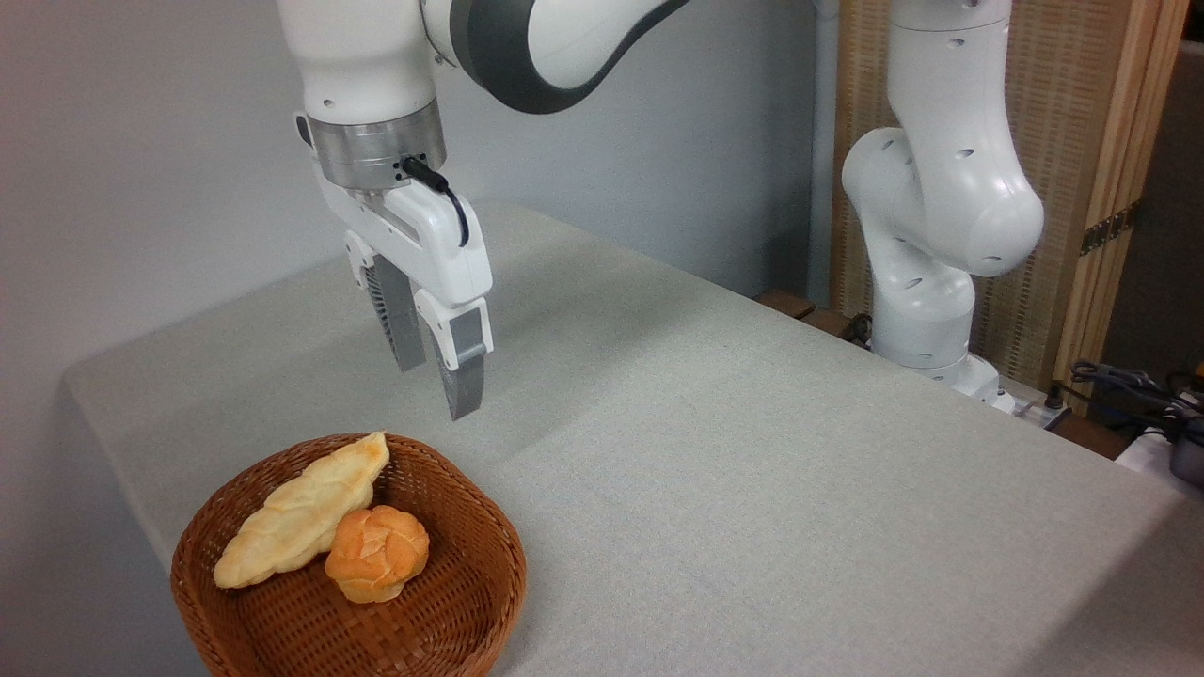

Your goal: Put bread into the basket

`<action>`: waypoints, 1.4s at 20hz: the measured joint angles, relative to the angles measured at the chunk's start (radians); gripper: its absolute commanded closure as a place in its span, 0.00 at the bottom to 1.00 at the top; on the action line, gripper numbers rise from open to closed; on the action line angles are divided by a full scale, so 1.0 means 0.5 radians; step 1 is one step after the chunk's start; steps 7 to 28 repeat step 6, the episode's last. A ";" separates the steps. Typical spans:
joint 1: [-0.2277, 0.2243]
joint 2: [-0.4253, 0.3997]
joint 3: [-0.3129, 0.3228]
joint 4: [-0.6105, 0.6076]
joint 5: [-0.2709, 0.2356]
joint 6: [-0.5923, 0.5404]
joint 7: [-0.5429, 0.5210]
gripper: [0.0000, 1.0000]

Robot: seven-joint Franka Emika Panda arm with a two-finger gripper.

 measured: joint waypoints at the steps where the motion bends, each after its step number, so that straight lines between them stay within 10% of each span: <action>1: 0.003 0.000 0.006 0.007 0.037 0.000 -0.014 0.00; 28: 0.009 -0.001 0.036 0.046 0.116 -0.020 -0.134 0.00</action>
